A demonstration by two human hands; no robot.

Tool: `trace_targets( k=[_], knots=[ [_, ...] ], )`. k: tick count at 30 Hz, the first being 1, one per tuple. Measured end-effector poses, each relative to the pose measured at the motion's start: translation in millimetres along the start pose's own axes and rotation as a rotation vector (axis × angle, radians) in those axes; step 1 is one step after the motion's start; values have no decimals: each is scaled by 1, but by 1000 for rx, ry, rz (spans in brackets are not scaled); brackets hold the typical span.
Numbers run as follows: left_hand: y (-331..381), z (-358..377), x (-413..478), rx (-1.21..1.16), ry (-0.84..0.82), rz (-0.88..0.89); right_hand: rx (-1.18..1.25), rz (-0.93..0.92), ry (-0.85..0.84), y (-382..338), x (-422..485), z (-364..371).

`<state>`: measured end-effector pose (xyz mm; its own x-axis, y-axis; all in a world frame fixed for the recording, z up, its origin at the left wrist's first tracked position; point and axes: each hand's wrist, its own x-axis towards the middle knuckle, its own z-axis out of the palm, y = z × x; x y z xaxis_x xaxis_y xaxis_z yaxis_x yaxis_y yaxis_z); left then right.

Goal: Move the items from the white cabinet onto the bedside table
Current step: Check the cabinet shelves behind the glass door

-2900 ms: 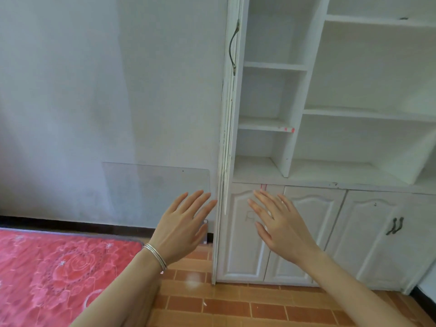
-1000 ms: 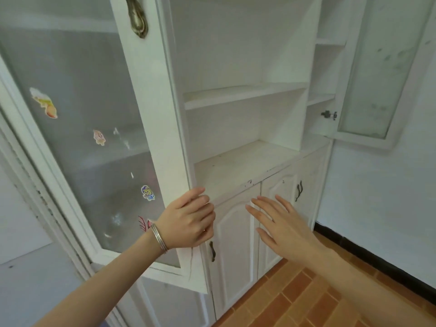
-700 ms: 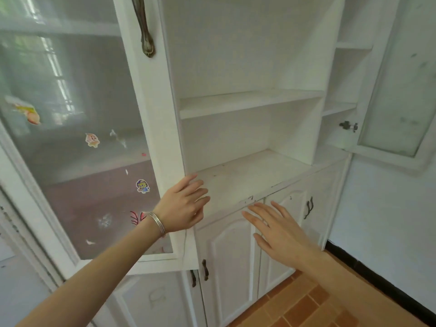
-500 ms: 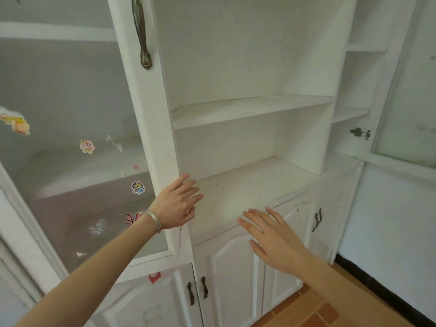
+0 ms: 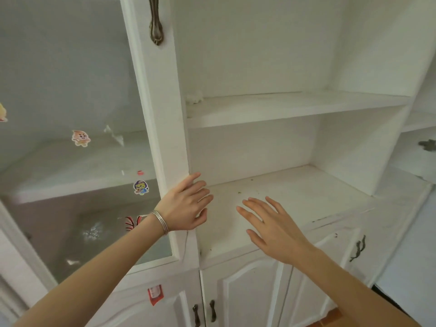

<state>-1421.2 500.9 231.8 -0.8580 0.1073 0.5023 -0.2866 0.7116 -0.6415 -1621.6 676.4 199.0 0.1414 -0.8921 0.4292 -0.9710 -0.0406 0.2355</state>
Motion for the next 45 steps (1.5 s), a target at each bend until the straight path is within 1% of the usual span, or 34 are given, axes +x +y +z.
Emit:
trace_targets(
  k=[5,10,12,14,16,20,25,28,30,33,39,43,45],
  knots=[
    [-12,15,3,36,-114,-47,24,-71,21,8,31,26],
    [-13,17,3,54,-153,-92,17,-97,27,20,49,38],
    [-10,15,4,18,-127,-131,19,-89,28,23,47,40],
    [-1,16,8,-62,-93,-174,13,-68,38,29,41,39],
    [17,22,17,-168,-97,-220,7,-33,30,38,27,38],
    [77,38,46,-458,-128,-320,-11,112,-48,65,-26,39],
    [168,46,98,-669,-161,-227,-44,349,-191,99,-133,37],
    [218,50,130,-746,-223,-121,-64,494,-273,114,-199,27],
    [249,52,150,-768,-245,-37,-89,556,-326,123,-238,19],
    [295,51,183,-810,-230,63,-116,607,-376,140,-289,7],
    [382,33,265,-801,-169,180,-124,677,-350,202,-378,-23],
    [426,15,334,-794,-95,180,-149,707,-327,265,-433,-52],
    [442,4,371,-793,-62,156,-180,685,-314,297,-454,-68]
  ],
)
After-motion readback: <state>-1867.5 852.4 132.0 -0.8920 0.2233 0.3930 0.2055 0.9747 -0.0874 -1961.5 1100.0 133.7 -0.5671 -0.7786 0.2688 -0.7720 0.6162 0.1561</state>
